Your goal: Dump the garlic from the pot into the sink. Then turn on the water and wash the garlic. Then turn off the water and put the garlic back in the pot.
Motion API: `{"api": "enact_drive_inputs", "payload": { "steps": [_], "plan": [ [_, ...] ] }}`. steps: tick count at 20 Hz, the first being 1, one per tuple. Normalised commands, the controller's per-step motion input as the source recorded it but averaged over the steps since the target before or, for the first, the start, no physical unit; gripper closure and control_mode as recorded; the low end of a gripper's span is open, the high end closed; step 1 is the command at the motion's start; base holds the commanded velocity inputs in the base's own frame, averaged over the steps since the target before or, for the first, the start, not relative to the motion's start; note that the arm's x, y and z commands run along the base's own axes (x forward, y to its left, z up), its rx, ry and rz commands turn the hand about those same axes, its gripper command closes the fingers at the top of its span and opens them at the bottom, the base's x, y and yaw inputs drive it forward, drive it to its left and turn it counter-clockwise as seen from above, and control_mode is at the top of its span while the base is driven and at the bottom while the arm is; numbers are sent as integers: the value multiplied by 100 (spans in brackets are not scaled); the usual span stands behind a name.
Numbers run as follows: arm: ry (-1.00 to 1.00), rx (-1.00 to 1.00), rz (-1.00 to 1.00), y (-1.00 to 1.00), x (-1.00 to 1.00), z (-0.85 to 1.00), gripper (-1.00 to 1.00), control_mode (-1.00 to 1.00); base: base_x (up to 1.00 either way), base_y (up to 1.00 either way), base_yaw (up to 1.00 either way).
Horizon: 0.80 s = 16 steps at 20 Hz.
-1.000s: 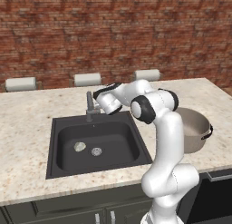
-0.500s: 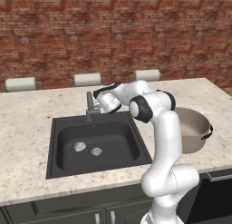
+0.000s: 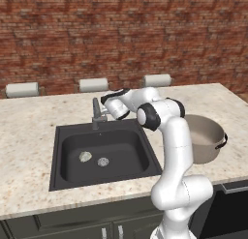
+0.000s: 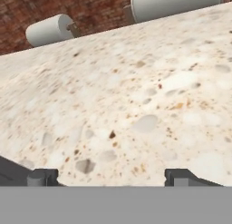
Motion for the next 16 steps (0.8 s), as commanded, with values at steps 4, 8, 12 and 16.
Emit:
{"api": "enact_drive_inputs", "payload": {
  "steps": [4, 8, 12, 16],
  "plan": [
    [9, 0, -5, 1, 11, -32, 100, -100, 0, 0, 0],
    [11, 0, -8, -2, 0, -25, 100, -100, 0, 0, 0],
    [14, 0, -11, -23, 0, -22, 100, -100, 0, 0, 0],
    [15, 0, -13, -40, 0, -24, 100, -100, 0, 0, 0]
  ]
}}
